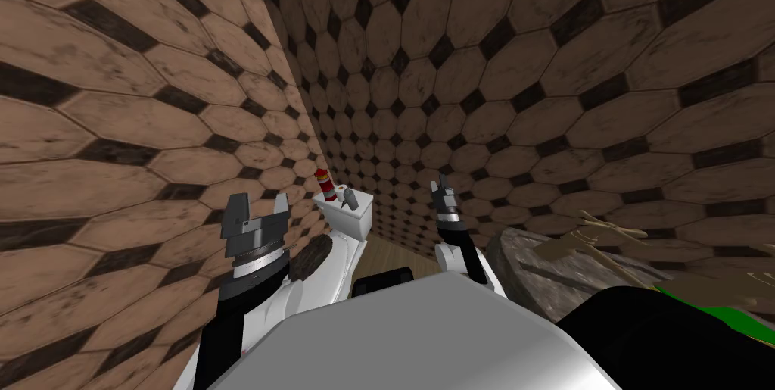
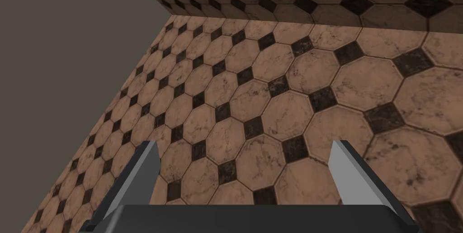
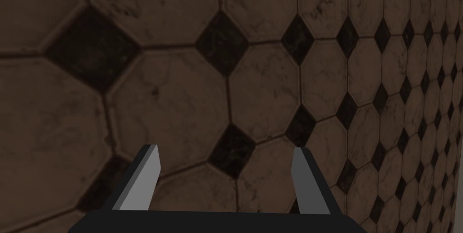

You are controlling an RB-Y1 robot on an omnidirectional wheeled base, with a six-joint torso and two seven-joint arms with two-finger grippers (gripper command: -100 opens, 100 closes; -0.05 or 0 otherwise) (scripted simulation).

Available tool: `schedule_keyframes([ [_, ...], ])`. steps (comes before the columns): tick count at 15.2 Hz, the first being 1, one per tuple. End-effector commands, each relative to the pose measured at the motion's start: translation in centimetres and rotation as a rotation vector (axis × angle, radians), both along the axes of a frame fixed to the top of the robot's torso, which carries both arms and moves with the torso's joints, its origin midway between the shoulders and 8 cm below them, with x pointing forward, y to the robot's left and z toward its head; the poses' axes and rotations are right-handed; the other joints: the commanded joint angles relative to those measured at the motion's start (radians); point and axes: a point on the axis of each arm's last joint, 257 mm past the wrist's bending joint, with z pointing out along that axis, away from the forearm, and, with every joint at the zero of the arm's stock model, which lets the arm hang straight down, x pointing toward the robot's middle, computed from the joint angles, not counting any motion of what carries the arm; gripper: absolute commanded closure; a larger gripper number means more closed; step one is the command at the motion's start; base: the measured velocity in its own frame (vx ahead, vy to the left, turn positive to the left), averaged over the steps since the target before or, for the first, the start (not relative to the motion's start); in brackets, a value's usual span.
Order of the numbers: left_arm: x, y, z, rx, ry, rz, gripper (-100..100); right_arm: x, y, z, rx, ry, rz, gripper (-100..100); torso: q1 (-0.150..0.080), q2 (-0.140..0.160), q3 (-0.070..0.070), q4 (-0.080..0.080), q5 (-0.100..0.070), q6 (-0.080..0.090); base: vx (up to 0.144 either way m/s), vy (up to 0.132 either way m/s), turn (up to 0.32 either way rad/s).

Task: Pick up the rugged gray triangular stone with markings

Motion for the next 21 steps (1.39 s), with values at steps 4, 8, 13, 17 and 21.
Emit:
schedule_keyframes([
  [4, 0.8, 0.7, -0.8, 0.020, 0.021, -0.046, -100, 0.0, 0.0, 0.0, 0.000, 0.000, 0.000, 0, -0.004, 0.001, 0.001, 0.000, -0.001, 0.000, -0.019, -0.058, -0.062],
  [8, 1.7, 2.7, -1.9, -0.017, 0.033, -0.071, -100, 0.0, 0.0, 0.0, 0.000, 0.000, 0.000, 0, -0.009, 0.002, 0.001, 0.001, -0.002, 0.000, -0.038, -0.124, -0.090],
  [13, 2.5, 5.5, -3.2, -0.087, 0.041, -0.088, -100, 0.0, 0.0, 0.0, 0.000, 0.000, 0.000, 0, -0.014, 0.003, 0.002, 0.001, -0.003, 0.000, -0.036, -0.171, -0.092],
  [17, 3.4, 9.0, -5.3, -0.188, 0.058, -0.096, -100, 0.0, 0.0, 0.0, 0.000, 0.000, 0.000, 0, -0.009, 0.001, 0.001, 0.000, -0.002, 0.000, -0.005, -0.123, -0.101],
  [21, 4.1, 11.7, -7.5, -0.284, 0.082, -0.097, -100, 0.0, 0.0, 0.0, 0.000, 0.000, 0.000, 0, -0.007, 0.001, 0.000, 0.000, -0.002, 0.000, 0.008, -0.098, -0.091],
])
